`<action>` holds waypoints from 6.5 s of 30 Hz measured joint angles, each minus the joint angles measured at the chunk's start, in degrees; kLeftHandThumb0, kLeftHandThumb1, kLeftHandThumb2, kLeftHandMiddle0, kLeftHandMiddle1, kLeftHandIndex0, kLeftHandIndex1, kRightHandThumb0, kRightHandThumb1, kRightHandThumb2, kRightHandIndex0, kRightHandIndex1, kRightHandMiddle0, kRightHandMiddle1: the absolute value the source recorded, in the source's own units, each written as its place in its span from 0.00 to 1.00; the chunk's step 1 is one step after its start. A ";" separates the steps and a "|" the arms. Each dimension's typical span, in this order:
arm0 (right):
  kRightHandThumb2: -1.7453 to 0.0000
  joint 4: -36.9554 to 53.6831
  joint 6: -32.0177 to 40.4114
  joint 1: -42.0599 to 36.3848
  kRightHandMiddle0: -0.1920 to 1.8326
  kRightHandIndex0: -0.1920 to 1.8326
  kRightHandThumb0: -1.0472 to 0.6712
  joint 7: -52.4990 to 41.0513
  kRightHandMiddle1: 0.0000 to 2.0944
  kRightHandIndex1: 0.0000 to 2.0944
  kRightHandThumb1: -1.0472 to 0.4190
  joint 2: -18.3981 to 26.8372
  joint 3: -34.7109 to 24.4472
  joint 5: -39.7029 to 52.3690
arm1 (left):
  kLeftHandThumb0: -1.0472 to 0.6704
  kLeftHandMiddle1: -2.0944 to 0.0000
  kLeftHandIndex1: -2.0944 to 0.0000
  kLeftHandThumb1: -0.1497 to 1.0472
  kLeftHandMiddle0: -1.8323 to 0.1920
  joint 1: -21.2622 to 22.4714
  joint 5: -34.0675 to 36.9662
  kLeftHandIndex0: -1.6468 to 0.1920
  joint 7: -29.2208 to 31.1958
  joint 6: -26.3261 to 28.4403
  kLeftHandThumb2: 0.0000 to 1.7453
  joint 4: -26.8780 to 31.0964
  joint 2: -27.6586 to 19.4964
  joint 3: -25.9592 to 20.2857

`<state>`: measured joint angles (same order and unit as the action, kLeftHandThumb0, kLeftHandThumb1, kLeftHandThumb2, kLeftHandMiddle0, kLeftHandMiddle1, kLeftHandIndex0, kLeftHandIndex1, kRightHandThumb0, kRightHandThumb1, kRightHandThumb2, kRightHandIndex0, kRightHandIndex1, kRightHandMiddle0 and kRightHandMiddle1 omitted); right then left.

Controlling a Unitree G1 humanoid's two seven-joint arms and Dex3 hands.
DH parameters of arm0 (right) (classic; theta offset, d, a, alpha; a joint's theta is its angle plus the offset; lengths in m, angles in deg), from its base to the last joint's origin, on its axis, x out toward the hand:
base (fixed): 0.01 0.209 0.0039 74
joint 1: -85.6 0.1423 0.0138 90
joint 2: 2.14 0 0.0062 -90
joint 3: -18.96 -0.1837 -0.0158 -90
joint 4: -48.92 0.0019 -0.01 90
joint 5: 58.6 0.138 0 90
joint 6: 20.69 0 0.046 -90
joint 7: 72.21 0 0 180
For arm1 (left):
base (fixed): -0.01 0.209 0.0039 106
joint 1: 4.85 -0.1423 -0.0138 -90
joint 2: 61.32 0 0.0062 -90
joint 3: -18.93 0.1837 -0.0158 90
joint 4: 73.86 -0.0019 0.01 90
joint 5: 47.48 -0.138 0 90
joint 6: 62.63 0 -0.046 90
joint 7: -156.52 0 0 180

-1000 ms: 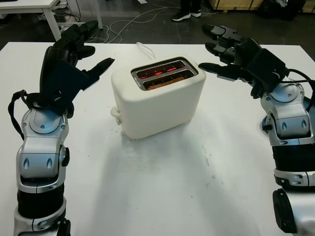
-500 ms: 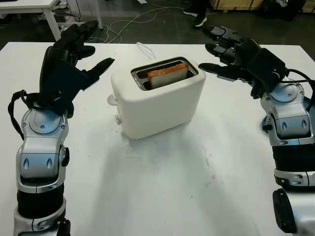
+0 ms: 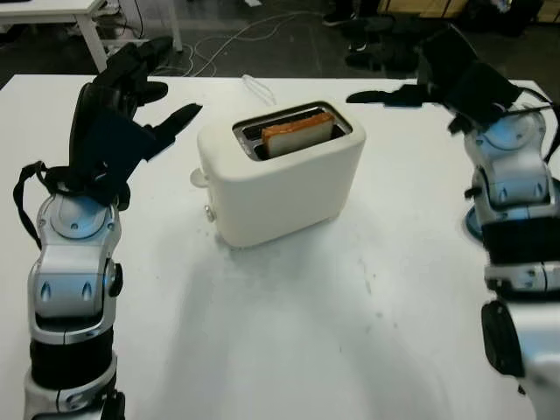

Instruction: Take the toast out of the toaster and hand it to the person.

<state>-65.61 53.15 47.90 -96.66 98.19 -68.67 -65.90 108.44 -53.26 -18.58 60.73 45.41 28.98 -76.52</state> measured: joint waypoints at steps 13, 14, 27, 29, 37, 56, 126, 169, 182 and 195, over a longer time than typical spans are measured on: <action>1.00 -9.13 -11.26 7.92 0.60 0.52 0.35 5.77 0.08 0.33 0.28 -0.52 12.51 -18.81 | 0.32 0.55 0.88 0.89 0.88 -0.32 -0.24 0.73 -0.49 0.00 0.10 0.36 0.06 -0.08; 1.00 -9.74 -11.69 8.40 0.60 0.52 0.34 6.33 0.08 0.33 0.28 -0.62 13.27 -19.84 | 0.32 0.56 0.88 0.89 0.88 -0.35 -0.21 0.73 -0.49 0.00 0.10 0.36 0.09 -0.09; 1.00 -16.77 -14.71 11.16 0.61 0.48 0.35 10.92 0.04 0.49 0.26 -1.70 19.22 -27.10 | 0.32 0.56 0.87 0.89 0.88 -0.42 0.02 0.73 -0.52 0.00 0.09 0.37 0.33 -0.18; 1.00 -16.91 -14.79 11.16 0.62 0.47 0.35 11.19 0.03 0.57 0.27 -1.70 19.70 -27.43 | 0.32 0.56 0.87 0.89 0.88 -0.42 0.01 0.73 -0.50 0.00 0.10 0.36 0.30 -0.19; 1.00 -17.44 -15.69 11.16 0.63 0.43 0.35 11.21 0.02 0.53 0.25 -1.03 20.92 -27.89 | 0.32 0.55 0.87 0.89 0.88 -0.42 0.00 0.73 -0.50 0.00 0.09 0.36 0.29 -0.17; 0.84 -15.75 -17.34 9.52 0.53 0.66 0.30 18.85 0.83 0.83 0.09 0.52 23.32 -33.75 | 0.33 0.57 0.87 0.89 0.88 -0.42 0.01 0.73 -0.57 0.00 0.09 0.37 0.64 -0.22; 0.83 -51.63 11.09 20.09 0.35 0.40 0.44 34.88 0.71 0.83 0.09 0.05 6.59 -17.12 | 0.34 0.58 0.88 0.89 0.87 -0.47 0.27 0.73 -0.52 0.33 0.08 0.37 0.04 -0.49; 0.82 -51.63 11.37 20.08 0.30 0.41 0.45 34.27 0.79 0.83 0.09 -0.01 6.07 -16.09 | 0.33 0.57 0.88 0.89 0.87 -0.47 0.29 0.73 -0.51 0.32 0.08 0.38 0.10 -0.57; 0.83 -51.64 11.52 20.09 0.32 0.42 0.46 34.80 0.78 0.83 0.09 -0.01 7.63 -17.13 | 0.33 0.57 0.88 0.89 0.87 -0.48 0.29 0.72 -0.52 0.32 0.08 0.38 0.15 -0.63; 0.84 -51.64 11.52 20.08 0.36 0.41 0.45 34.90 0.71 0.83 0.09 0.01 8.19 -17.40 | 0.33 0.57 0.88 0.89 0.87 -0.48 0.30 0.72 -0.52 0.32 0.08 0.38 0.21 -0.67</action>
<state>-117.24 64.67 67.98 -61.76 98.20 -60.49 -83.30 107.96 -52.96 -19.10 61.05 45.79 29.19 -77.19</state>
